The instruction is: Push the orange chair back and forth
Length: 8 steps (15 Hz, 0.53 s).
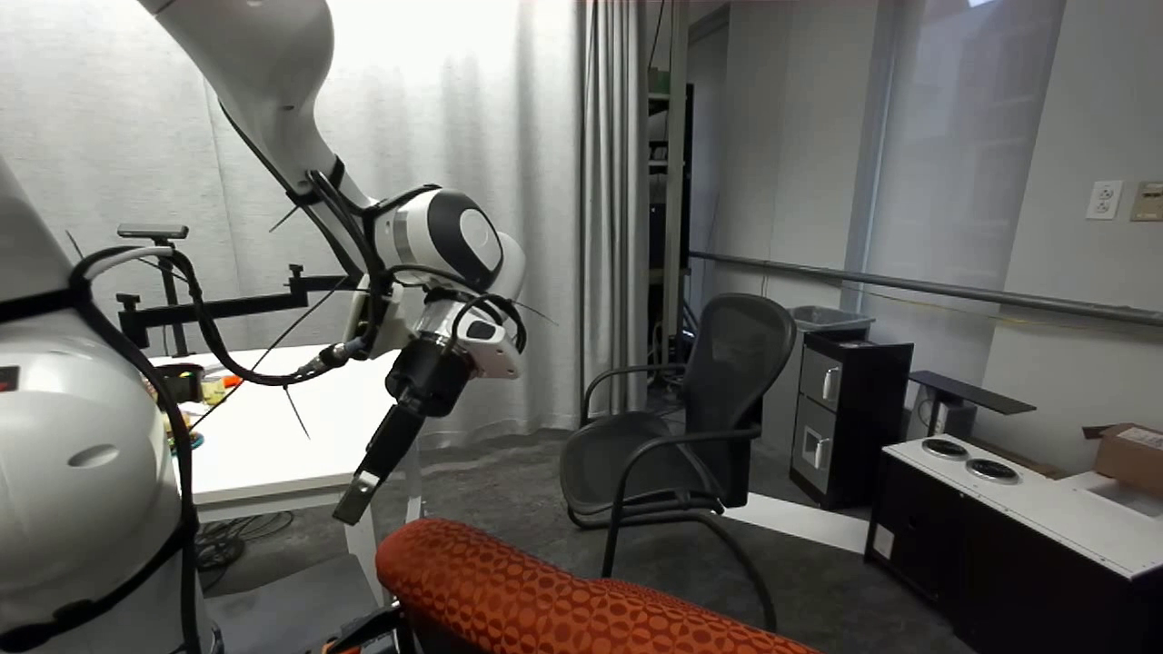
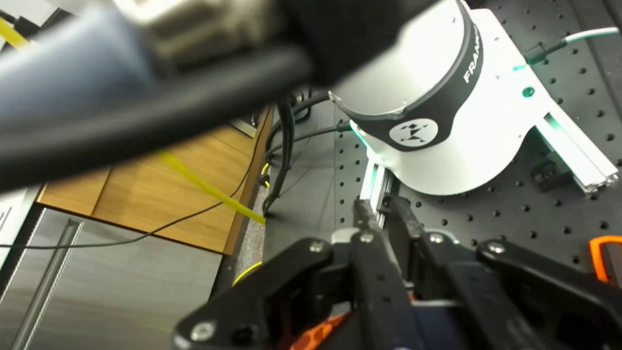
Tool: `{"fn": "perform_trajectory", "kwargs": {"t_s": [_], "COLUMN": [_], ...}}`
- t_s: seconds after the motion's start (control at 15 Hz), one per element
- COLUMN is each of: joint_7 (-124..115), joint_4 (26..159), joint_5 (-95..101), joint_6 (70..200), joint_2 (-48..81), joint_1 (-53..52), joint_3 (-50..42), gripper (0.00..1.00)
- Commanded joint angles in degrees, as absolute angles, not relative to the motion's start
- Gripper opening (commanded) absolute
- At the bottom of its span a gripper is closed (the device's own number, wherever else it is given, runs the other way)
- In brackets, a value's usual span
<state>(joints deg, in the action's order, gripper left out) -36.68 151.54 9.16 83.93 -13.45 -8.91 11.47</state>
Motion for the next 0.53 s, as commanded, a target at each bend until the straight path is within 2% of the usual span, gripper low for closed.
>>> {"fn": "perform_trajectory", "kwargs": {"t_s": [0.0,0.47], "joint_7": [-36.6,-35.2], "joint_4": [153.7,152.8], "joint_5": [6.1,8.3], "joint_6": [84.3,91.4], "joint_2": [-12.1,-2.3], "joint_1": [-8.6,-7.6], "joint_3": [11.7,10.2], "gripper": [0.00,0.00]}}
